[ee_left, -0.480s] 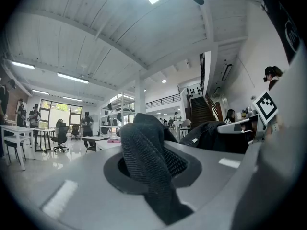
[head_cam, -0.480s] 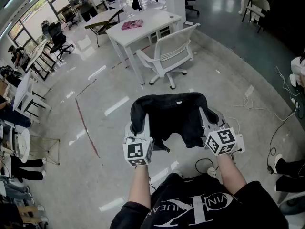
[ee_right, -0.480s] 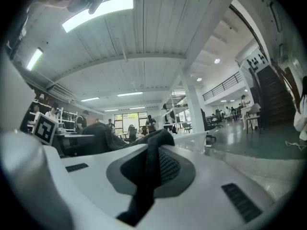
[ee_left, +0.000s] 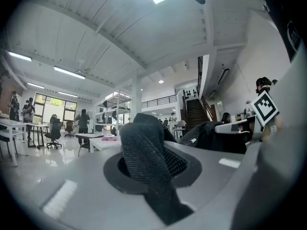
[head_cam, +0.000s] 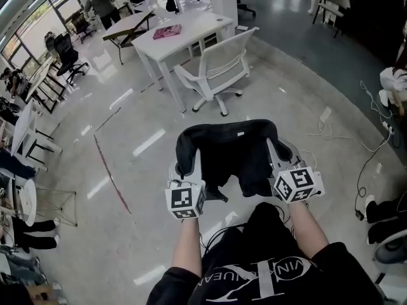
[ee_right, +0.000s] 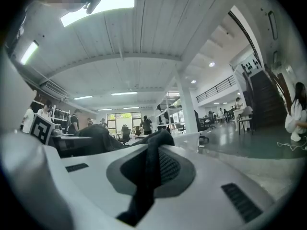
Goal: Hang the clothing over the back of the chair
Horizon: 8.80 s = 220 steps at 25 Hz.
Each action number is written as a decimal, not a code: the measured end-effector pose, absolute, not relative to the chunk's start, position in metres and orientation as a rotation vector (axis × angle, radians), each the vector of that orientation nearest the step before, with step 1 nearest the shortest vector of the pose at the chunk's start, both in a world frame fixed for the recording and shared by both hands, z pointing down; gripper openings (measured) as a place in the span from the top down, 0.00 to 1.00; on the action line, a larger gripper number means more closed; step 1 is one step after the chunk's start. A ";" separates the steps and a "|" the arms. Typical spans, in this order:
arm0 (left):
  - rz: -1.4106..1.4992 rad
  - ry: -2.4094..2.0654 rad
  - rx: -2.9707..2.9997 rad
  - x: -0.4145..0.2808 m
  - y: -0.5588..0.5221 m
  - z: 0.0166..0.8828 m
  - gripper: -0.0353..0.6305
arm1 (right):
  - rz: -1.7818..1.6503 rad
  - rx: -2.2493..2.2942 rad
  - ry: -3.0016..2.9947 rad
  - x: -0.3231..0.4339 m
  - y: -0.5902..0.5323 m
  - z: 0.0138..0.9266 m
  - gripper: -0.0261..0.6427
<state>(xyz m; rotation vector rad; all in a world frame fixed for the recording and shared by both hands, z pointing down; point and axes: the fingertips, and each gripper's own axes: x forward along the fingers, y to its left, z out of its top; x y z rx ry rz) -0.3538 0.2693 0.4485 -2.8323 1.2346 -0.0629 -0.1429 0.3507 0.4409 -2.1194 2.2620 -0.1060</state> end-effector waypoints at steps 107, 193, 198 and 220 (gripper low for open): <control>0.241 1.327 -2.535 0.035 -0.305 0.207 0.82 | 0.343 -1.536 2.480 0.182 -0.302 0.196 0.93; -0.831 1.813 -2.909 -0.029 -0.398 0.492 0.33 | -0.219 -1.436 3.426 0.156 -0.407 0.498 0.88; -0.598 1.888 -2.717 -0.036 -0.388 0.462 0.74 | -0.148 -1.451 3.319 0.160 -0.403 0.470 0.92; -0.059 1.922 -2.479 -0.047 -0.314 0.389 0.93 | 0.094 -1.414 2.919 0.158 -0.343 0.376 0.93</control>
